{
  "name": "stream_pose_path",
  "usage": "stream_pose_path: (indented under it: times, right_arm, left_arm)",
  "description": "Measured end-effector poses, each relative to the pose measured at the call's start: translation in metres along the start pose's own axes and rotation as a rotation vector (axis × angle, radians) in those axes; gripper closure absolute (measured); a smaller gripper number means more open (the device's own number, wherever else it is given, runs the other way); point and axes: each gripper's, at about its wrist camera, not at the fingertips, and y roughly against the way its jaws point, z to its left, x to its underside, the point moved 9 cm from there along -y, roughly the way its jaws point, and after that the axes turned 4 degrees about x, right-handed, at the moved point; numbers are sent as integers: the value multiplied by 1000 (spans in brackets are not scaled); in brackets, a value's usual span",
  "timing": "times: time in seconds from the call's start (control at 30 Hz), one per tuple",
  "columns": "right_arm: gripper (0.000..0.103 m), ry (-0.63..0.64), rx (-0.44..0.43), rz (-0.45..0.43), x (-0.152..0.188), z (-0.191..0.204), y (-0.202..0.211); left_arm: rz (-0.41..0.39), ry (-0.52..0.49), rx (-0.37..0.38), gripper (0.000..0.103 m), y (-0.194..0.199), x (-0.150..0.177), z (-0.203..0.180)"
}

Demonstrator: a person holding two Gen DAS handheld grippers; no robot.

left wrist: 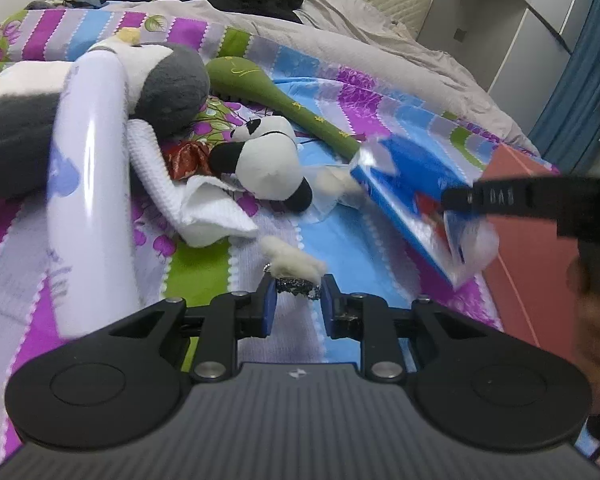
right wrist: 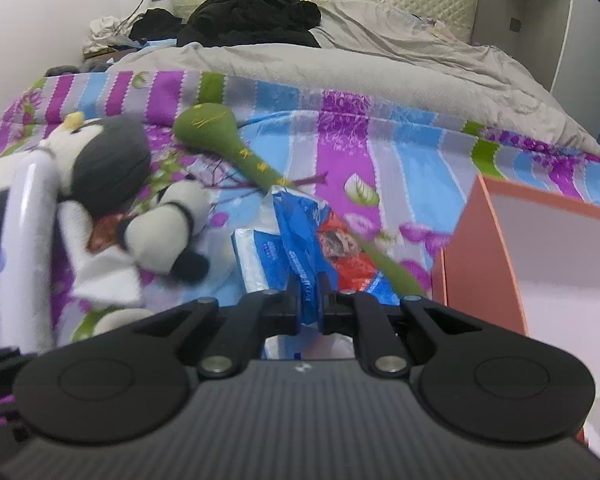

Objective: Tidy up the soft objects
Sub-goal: 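Grasp white hair tie with left gripper while right gripper grasps blue snack bag, then lift hair tie and snack bag and carry them over the pink box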

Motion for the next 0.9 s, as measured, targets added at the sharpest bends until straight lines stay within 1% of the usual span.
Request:
stream_pose_path:
  times: [0.2, 0.3, 0.37, 0.43, 0.57, 0.67, 0.77, 0.8, 0.83, 0.9]
  right_arm:
    - [93, -26, -8, 9, 31, 5, 40]
    - [93, -30, -10, 10, 48, 7, 62]
    - [93, -44, -16, 16, 60, 8, 76]
    - [93, -46, -22, 21, 71, 11, 89]
    - [93, -43, -20, 38, 92, 15, 108]
    - [93, -50, -28, 62, 107, 17, 116]
    - [92, -55, -36, 88, 119, 19, 123]
    - [92, -58, -47, 96, 122, 20, 125]
    - [91, -63, -54, 101, 124, 19, 127]
    - [89, -77, -65, 105, 126, 18, 130]
  left_arm:
    - [6, 25, 11, 76, 38, 19, -1]
    - [22, 33, 23, 76, 58, 35, -4]
    - [32, 17, 17, 76, 70, 46, -7]
    - [42, 22, 17, 76, 82, 56, -6]
    - [60, 27, 12, 76, 98, 74, -4]
    - [95, 47, 31, 75, 104, 88, -3]
    - [137, 47, 24, 74, 107, 101, -2]
    - [144, 48, 23, 68, 109, 105, -2]
    - [150, 51, 24, 56, 110, 107, -2]
    - [158, 59, 26, 44, 113, 110, 1]
